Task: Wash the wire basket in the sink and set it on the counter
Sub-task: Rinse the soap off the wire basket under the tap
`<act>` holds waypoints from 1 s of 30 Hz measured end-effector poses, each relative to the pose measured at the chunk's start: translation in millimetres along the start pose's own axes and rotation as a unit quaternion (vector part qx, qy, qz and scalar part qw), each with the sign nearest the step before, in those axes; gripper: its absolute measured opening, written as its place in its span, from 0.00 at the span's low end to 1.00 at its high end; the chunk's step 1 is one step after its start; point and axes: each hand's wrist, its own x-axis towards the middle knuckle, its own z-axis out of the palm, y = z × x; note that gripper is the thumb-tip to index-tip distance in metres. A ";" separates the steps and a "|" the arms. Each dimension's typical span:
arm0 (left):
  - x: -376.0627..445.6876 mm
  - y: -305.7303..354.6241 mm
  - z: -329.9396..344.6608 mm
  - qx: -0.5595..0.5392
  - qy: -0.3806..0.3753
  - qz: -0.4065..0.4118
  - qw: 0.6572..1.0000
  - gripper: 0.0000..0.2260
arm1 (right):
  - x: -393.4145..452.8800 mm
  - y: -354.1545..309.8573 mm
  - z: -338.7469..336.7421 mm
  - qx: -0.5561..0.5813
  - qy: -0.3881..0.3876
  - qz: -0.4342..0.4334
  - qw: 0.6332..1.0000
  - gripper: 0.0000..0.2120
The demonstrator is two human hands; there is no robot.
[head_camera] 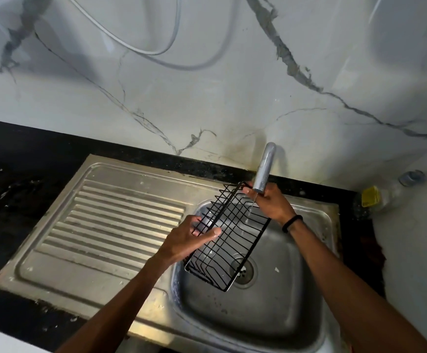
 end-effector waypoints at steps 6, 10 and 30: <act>-7.0 0.6 13.0 -0.031 0.032 -0.015 0.999 0.48 | -6.7 -10.4 13.9 0.073 -0.028 0.006 0.997 0.07; -13.3 3.5 24.5 -0.051 0.070 -0.039 0.995 0.40 | -10.7 -3.0 16.8 0.215 0.029 0.043 0.975 0.13; -31.0 32.9 45.2 -0.177 0.208 -0.079 0.959 0.38 | -10.6 -14.8 -6.3 0.447 0.018 0.366 0.816 0.16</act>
